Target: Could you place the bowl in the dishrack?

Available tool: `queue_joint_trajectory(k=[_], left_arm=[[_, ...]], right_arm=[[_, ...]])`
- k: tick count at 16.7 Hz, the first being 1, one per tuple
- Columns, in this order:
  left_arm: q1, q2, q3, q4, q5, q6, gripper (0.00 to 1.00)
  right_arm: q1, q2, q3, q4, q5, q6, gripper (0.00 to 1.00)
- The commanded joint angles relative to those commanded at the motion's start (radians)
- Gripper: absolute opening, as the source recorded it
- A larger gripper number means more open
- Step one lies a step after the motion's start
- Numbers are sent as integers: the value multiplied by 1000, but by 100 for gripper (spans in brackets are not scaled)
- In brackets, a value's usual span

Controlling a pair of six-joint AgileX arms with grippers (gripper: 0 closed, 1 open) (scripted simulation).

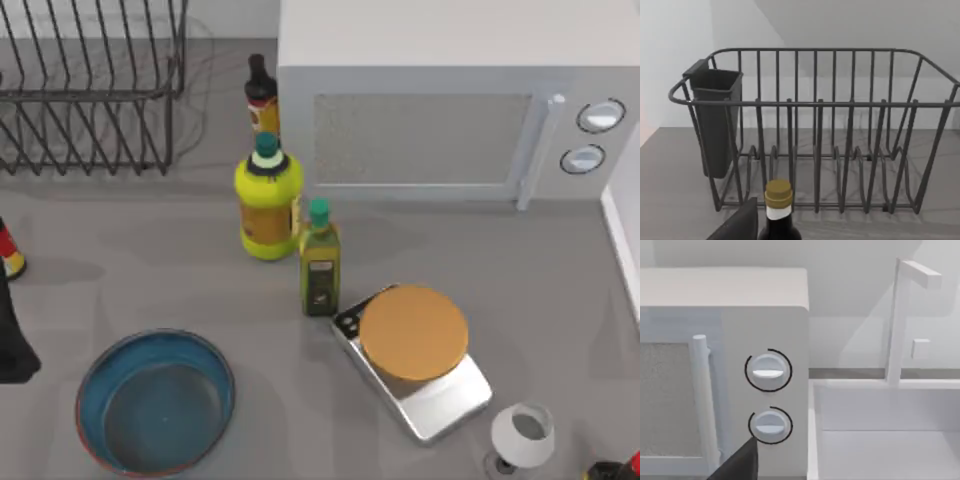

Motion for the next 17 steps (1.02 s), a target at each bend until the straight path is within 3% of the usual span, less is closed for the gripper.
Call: queue_joint_trajectory(k=[4,8,17], left_arm=[[-21,33,33,-31,1,-21,100],[-124,225,213,-193,1,-126,100],[-483,1105,817,-792,-4,-470,100]], right_arm=[[0,0,0,0,0,0,100],[0,0,0,0,0,0,100],[0,0,0,0,0,0,100]])
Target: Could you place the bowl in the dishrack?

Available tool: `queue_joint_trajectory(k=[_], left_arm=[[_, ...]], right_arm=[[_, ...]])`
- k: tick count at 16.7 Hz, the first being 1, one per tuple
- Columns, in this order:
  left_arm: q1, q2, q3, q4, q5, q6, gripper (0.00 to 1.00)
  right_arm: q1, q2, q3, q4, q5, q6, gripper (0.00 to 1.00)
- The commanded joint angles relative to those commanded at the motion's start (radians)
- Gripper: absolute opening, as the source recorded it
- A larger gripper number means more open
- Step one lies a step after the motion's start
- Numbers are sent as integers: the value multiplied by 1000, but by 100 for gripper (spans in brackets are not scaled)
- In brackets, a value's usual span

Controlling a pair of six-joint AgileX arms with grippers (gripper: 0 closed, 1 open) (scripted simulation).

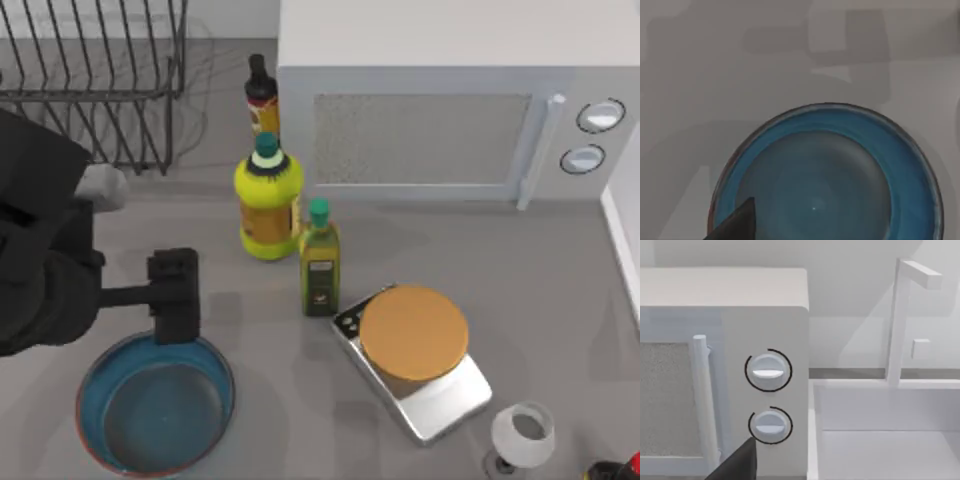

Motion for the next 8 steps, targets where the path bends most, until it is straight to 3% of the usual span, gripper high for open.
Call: queue_joint_trajectory(k=[8], left_arm=[[-233,500,405,-363,4,-225,100]], right_arm=[[0,0,0,0,0,0,100]])
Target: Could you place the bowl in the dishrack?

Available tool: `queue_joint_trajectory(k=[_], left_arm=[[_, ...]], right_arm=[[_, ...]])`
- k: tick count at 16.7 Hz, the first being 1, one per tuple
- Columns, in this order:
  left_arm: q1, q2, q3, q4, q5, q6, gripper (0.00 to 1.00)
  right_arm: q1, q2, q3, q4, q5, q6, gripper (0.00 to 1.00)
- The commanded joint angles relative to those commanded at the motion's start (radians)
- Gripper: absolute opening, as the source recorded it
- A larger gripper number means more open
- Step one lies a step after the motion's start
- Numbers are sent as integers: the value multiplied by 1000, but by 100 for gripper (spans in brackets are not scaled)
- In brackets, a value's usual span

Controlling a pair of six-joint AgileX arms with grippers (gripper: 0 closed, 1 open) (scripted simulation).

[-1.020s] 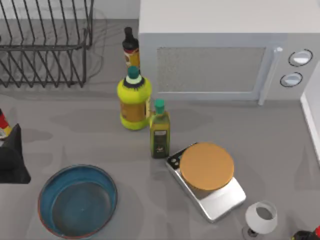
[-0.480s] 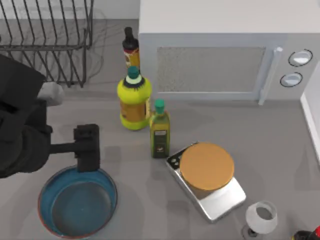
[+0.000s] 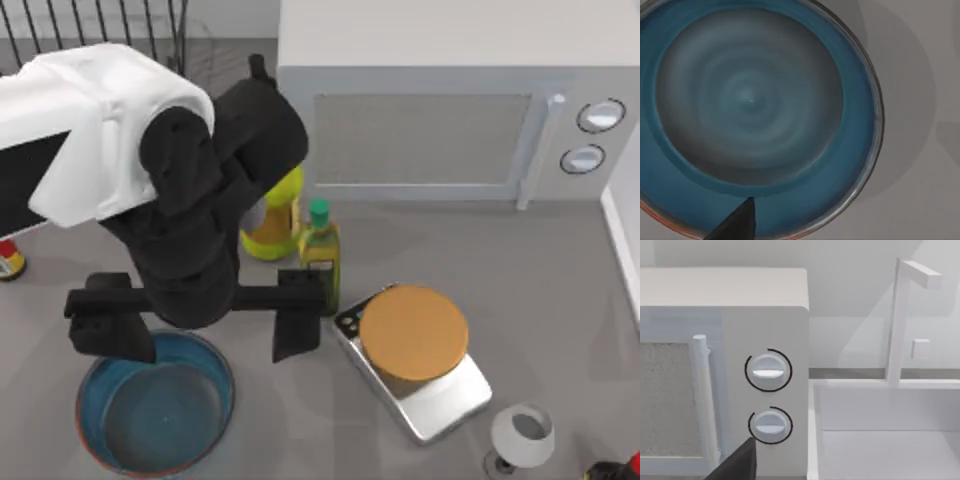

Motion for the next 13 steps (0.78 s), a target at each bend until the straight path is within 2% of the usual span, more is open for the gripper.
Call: queue_joint_trajectory(k=[8,13], left_arm=[[-18,41,37,-27,0,-20,100],[-18,94,-75,139,0,-16,100]], right_arm=[[0,0,0,0,0,0,100],[0,0,0,0,0,0,100]])
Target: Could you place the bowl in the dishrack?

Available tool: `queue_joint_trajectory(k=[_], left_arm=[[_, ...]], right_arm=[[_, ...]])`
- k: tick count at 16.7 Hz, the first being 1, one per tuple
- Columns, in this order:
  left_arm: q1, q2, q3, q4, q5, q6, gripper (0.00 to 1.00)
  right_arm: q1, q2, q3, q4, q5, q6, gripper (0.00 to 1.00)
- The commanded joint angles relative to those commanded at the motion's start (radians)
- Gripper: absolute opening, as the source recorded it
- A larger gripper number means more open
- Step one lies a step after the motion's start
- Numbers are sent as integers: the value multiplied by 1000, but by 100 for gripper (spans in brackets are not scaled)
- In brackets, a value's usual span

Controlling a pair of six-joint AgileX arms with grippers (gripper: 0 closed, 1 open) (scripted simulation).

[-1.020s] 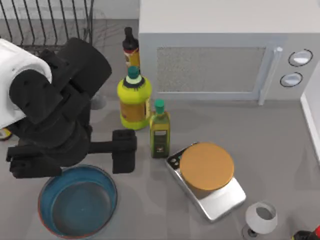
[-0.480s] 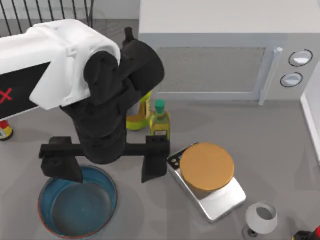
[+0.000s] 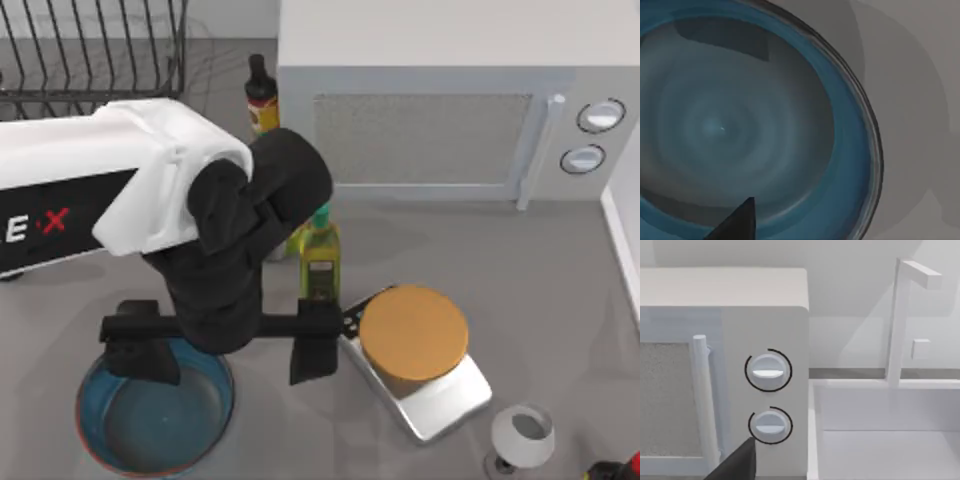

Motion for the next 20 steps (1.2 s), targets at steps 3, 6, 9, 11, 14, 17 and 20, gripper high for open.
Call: queue_joint_trajectory(k=[3,6,9,11,14,17,20], left_arm=[[0,49,-96,154,0,1,100],[-1,79,-150,227,0,0,100],[-1,80,-152,230,0,0,100],[-1,80,-152,230,0,0,92],[-1,80,-152,230,0,0,70],[-1,80,-152,230,0,0,47],[-1,80,-152,230,0,0,25]], right_arm=[[0,0,0,0,0,0,100],[0,0,0,0,0,0,100],[0,0,0,0,0,0,100],[0,0,0,0,0,0,100],[0,0,0,0,0,0,100],[0,0,0,0,0,0,100],[0,0,0,0,0,0,100]])
